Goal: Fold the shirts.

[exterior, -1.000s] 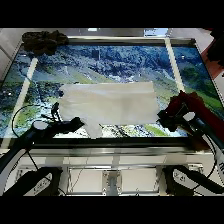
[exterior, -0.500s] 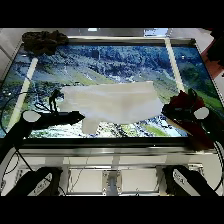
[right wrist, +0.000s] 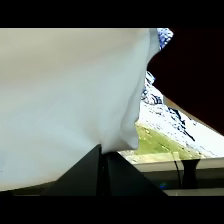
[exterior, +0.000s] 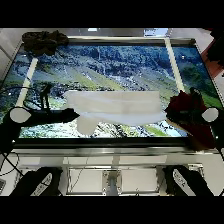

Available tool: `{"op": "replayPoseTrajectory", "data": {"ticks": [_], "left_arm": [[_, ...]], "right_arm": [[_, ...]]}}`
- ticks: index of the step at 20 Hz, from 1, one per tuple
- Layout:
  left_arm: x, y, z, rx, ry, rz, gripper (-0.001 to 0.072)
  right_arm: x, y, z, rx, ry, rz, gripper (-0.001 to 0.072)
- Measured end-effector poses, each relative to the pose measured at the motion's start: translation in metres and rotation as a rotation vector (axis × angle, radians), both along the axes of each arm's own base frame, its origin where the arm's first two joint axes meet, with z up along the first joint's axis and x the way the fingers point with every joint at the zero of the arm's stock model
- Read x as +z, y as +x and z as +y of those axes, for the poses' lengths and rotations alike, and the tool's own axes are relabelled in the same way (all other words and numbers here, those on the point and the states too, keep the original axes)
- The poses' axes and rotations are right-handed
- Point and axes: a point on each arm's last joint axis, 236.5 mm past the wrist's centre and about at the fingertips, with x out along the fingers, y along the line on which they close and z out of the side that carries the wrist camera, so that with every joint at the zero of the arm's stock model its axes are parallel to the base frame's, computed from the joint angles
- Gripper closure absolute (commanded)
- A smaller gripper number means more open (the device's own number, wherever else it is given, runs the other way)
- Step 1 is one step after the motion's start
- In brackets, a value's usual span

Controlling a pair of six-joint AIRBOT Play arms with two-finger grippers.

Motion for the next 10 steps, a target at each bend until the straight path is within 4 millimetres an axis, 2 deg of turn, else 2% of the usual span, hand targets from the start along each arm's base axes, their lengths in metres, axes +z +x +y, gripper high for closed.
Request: {"op": "replayPoseTrajectory", "data": {"ticks": [2, 5, 10], "left_arm": [[0.000, 0.016, 0.007, 0.027, 0.031, 0.004, 0.0695], [-0.013, 0.044, 0.016, 0.023, 0.098, 0.052, 0.0695], [-0.030, 0.109, 0.029, 0.015, 0.195, 0.091, 0.0695]], "right_arm": [[0.004, 0.013, 0.002, -0.001, 0.015, -0.041, 0.0691], [0.007, 0.037, 0.007, 0.006, 0.051, -0.073, 0.0691], [0.019, 0.105, 0.001, -0.011, 0.078, -0.144, 0.0691]]}}
